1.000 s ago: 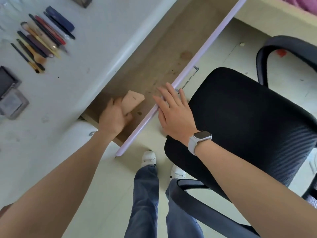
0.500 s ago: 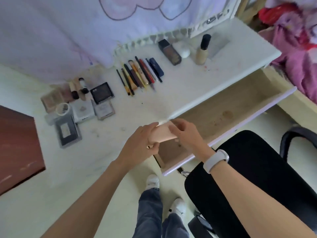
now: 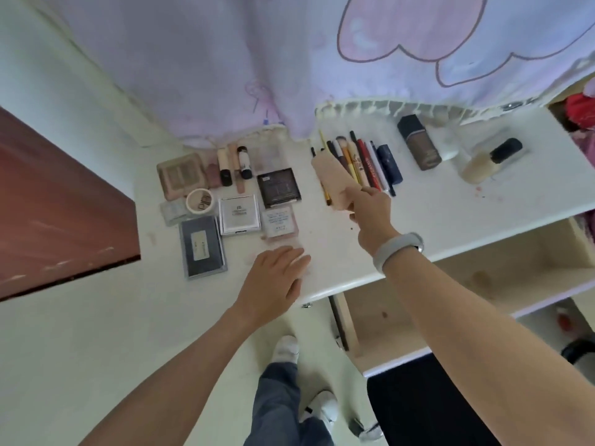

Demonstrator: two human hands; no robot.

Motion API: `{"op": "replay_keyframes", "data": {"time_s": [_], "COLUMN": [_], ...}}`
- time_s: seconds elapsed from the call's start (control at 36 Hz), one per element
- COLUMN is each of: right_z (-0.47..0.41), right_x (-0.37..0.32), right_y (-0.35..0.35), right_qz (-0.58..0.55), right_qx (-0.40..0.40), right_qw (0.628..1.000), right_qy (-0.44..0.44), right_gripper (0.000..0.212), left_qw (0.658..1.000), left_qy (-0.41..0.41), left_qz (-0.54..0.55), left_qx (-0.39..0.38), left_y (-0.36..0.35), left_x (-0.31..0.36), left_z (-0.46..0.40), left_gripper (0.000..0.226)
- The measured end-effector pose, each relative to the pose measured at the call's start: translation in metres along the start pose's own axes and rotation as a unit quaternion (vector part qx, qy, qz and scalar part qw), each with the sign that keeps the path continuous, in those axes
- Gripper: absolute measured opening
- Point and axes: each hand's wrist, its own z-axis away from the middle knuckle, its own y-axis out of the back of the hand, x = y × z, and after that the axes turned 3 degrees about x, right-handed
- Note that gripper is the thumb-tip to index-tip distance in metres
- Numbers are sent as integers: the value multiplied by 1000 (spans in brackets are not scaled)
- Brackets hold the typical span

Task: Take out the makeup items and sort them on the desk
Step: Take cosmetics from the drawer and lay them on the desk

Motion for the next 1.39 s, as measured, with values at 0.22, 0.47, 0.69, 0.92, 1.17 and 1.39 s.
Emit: {"op": "replay_keyframes", "data": {"time_s": [0.22, 0.47, 0.69, 0.92, 1.17, 1.39], "right_z": [-31, -40, -40, -13, 30, 20], "right_x": [-7, 4, 7, 27, 103, 146], "right_y": [-46, -61, -55, -9, 120, 216], "right_qz": [53, 269, 376, 309, 275, 278], "right_qx": [15, -2, -18, -16, 97, 242], "right_qw": [998, 946, 882, 900, 946, 928], "right_qy": [28, 181, 285, 307, 141, -53], "right_gripper": [16, 31, 38, 33, 33, 49], "left_qw": [998, 999, 999, 1000, 995, 992], "left_qy": [-39, -36, -39, -12, 77, -36], "left_qz": [-19, -21, -14, 11, 59, 116], "left_qx": [-34, -34, -8, -2, 20, -20], "left_y": [-8, -9, -7, -8, -21, -60], "left_x": [-16, -17, -15, -11, 56, 151], "left_z": [12, 10, 9, 8, -10, -36], "left_gripper": [43, 42, 40, 40, 33, 26]}}
